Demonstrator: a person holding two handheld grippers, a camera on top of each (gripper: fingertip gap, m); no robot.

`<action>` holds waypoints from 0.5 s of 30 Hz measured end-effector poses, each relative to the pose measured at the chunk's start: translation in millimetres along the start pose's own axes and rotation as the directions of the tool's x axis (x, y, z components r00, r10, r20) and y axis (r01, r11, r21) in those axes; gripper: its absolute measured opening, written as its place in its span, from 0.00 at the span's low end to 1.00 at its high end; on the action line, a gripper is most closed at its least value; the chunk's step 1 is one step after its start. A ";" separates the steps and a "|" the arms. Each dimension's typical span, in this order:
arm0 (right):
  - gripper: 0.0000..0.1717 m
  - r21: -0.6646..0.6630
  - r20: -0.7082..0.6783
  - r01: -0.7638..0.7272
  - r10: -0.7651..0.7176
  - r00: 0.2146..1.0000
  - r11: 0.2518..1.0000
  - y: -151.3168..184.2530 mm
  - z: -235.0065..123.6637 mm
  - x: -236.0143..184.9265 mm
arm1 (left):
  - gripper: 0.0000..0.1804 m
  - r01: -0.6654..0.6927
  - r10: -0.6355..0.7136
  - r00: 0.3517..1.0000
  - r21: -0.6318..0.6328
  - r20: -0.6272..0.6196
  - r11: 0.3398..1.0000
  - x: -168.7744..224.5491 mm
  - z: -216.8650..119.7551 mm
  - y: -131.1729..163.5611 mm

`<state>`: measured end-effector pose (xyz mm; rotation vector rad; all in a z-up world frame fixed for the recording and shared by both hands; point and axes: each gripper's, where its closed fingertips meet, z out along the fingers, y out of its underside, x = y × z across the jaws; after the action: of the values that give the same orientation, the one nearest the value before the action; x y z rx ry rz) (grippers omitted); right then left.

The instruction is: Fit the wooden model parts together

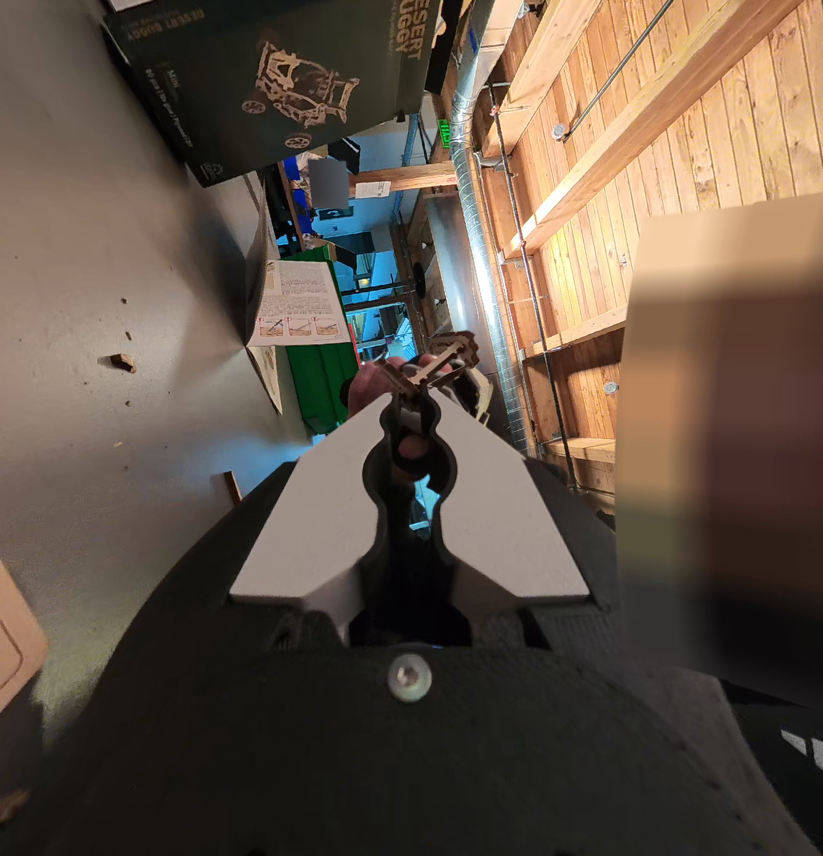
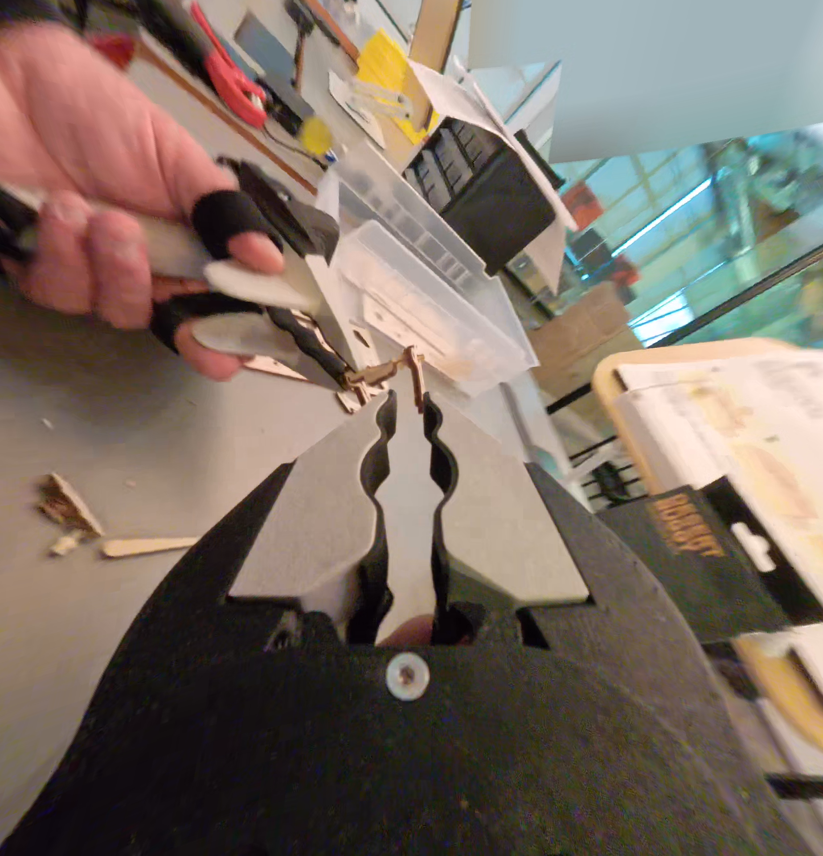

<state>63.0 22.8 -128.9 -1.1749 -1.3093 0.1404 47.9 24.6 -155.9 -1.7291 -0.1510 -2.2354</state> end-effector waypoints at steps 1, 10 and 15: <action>0.04 0.006 0.036 -0.083 0.083 0.996 0.997 -1.5 0.1 -2.5 | 0.03 -0.008 0.008 1.000 0.011 -0.004 1.000 1.1 0.6 -1.4; 0.09 -0.061 0.188 -0.580 0.580 0.793 0.812 9.1 13.9 -17.8 | 0.03 -0.068 0.068 0.998 0.016 0.010 0.998 2.9 7.9 0.7; 0.06 -0.034 0.233 -0.668 0.656 0.718 0.744 8.0 14.0 -14.2 | 0.03 -0.074 0.074 0.997 0.006 0.012 0.997 2.8 8.9 2.2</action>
<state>51.3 25.2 -146.7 -1.5797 -1.0079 0.8615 56.1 24.4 -151.1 -1.7160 -0.0951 -2.1701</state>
